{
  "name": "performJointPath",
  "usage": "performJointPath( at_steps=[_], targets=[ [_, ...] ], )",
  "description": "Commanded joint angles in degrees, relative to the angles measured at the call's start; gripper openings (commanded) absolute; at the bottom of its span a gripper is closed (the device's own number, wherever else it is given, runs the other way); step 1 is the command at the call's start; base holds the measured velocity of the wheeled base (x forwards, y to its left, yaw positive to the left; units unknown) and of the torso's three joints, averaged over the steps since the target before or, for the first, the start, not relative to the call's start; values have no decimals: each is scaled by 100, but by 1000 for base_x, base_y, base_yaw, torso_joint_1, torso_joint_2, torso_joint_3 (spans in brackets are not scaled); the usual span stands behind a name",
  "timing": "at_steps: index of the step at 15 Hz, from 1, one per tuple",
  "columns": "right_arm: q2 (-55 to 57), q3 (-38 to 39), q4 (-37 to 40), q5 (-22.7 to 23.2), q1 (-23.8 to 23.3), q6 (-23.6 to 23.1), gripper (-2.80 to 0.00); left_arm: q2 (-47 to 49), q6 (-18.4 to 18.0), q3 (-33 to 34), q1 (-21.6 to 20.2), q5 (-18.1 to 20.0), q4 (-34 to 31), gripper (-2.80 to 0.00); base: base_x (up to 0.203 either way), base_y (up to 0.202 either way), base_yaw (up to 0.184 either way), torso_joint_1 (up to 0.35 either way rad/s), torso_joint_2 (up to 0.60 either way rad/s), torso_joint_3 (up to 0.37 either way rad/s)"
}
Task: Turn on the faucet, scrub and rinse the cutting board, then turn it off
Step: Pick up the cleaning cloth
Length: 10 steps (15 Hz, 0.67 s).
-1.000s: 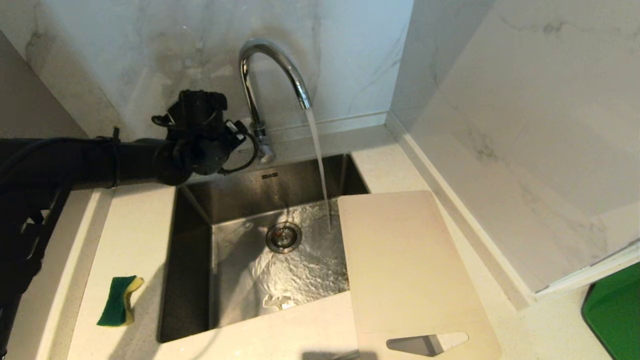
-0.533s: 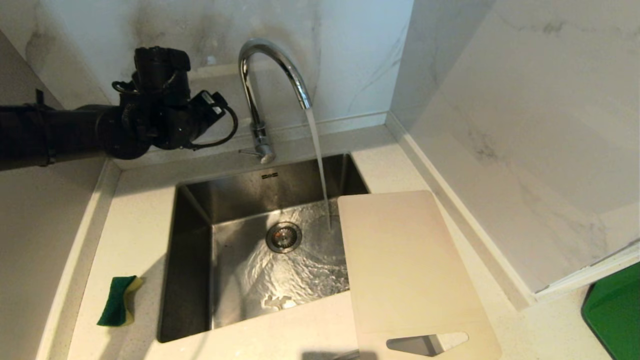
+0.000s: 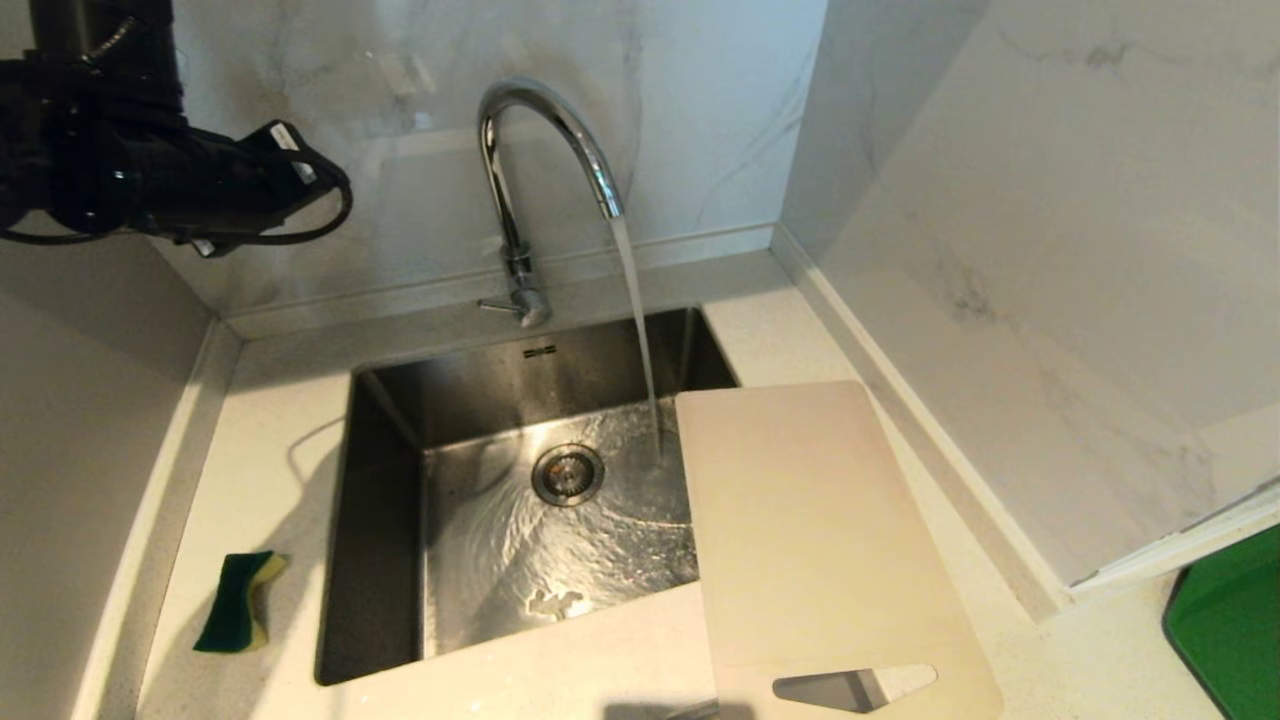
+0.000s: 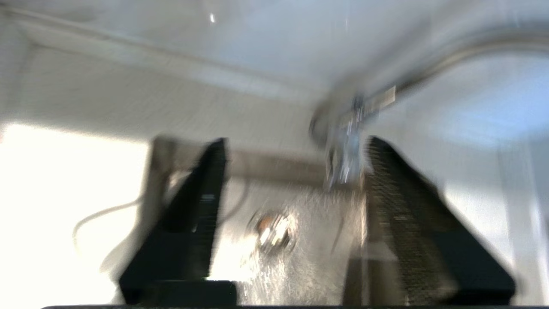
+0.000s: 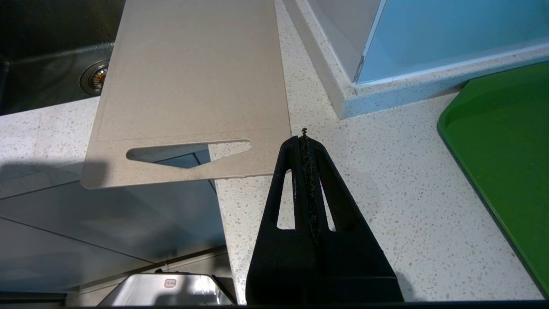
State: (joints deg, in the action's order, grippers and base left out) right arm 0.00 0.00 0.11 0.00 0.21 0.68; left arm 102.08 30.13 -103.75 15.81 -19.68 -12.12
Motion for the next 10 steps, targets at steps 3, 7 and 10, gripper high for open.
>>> performJointPath(
  at_steps=[3,7,10],
  targets=[
    [0,9,-2,0,6,2,-280,-1288,-1044,226,-566,691,-1840,-280,0,0,0,0,0,0],
    [0,9,-2,0,6,2,-280,-1912,-1602,606,-761,831,-3332,-280,0,0,0,0,0,0],
    [0,0,-2,0,6,2,-280,-2317,-1719,1775,-770,868,-3430,-280,0,0,0,0,0,0]
  ],
)
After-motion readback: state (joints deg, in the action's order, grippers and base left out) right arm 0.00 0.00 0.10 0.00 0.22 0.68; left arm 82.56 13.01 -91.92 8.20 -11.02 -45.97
